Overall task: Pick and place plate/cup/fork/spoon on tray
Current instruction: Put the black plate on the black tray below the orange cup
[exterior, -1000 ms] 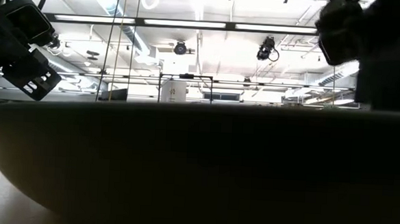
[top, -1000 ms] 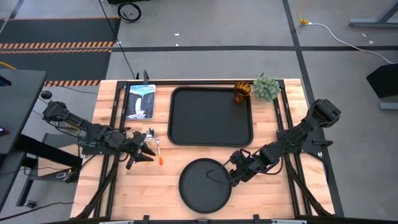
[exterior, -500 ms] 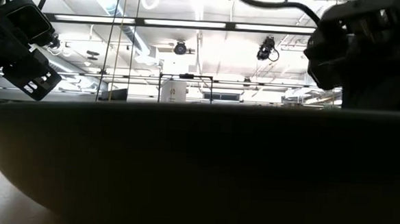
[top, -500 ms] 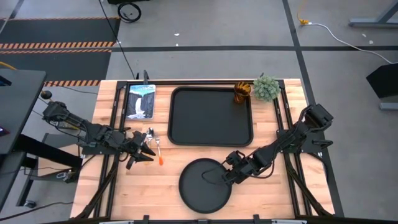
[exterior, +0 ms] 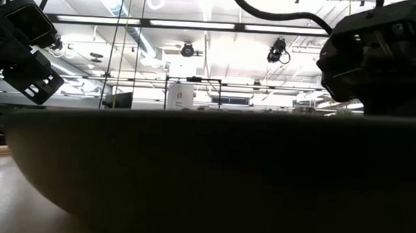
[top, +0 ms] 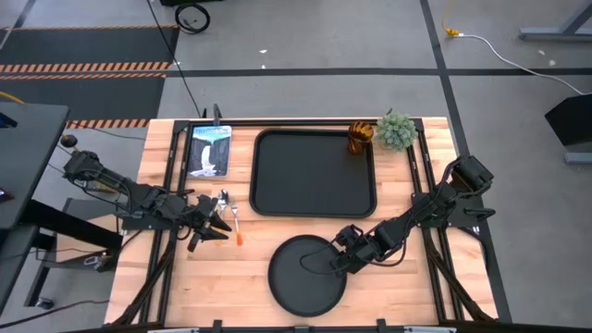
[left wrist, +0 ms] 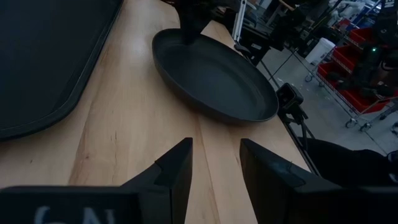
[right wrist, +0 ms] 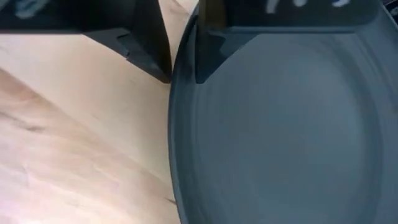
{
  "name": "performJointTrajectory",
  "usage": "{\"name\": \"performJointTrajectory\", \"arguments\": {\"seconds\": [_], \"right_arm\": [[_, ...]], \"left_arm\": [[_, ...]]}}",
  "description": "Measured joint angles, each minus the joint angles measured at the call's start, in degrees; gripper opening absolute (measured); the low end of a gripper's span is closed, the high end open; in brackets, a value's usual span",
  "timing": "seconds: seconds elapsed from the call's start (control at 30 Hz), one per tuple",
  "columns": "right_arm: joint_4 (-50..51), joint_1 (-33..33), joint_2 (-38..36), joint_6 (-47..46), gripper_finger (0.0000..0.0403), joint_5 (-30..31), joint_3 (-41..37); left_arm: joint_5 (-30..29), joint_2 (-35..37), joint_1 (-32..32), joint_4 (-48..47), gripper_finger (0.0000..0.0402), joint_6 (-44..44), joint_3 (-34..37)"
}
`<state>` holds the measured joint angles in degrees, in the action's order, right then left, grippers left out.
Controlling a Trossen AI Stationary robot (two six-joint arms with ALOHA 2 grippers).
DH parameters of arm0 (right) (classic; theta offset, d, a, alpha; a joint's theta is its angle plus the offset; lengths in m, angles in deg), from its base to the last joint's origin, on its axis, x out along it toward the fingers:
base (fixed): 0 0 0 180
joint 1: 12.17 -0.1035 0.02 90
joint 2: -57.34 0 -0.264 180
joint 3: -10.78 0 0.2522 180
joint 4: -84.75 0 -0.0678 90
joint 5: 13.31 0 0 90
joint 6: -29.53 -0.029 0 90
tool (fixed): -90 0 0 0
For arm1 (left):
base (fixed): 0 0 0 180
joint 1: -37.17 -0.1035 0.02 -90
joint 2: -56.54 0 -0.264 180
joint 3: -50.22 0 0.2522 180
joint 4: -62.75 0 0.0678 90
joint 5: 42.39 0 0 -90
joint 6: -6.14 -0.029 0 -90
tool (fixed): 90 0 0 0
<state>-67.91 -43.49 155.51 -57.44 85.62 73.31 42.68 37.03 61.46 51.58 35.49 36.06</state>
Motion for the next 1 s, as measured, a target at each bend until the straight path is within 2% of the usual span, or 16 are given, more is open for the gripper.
{"name": "performJointTrajectory", "arguments": {"seconds": [0.23, 0.47, 0.63, 0.77, 1.0], "right_arm": [[-0.5, 0.4, 0.0, -2.3, 0.0013, -1.8, 0.0], [-0.7, 1.5, -1.4, -4.3, 0.0009, -3.4, 0.0], [-0.4, 2.2, -6.8, -5.7, 0.0009, 0.3, 0.0], [7.1, 3.2, -11.9, -8.5, 0.0009, 1.9, 0.0], [26.0, 8.2, -23.4, -10.9, 0.0009, 4.0, 0.0]], "left_arm": [[0.0, 0.0, 0.0, 0.0, 0.0142, -0.5, 0.0], [0.0, 0.0, 0.0, 0.1, 0.0142, -0.6, 0.0], [-0.2, 0.0, 0.0, 0.3, 0.0142, -0.3, 0.0], [-0.2, 0.0, 0.0, 0.4, 0.0142, -0.5, 0.0], [-0.1, 0.0, 0.0, 0.4, 0.0142, -0.5, 0.0]]}}
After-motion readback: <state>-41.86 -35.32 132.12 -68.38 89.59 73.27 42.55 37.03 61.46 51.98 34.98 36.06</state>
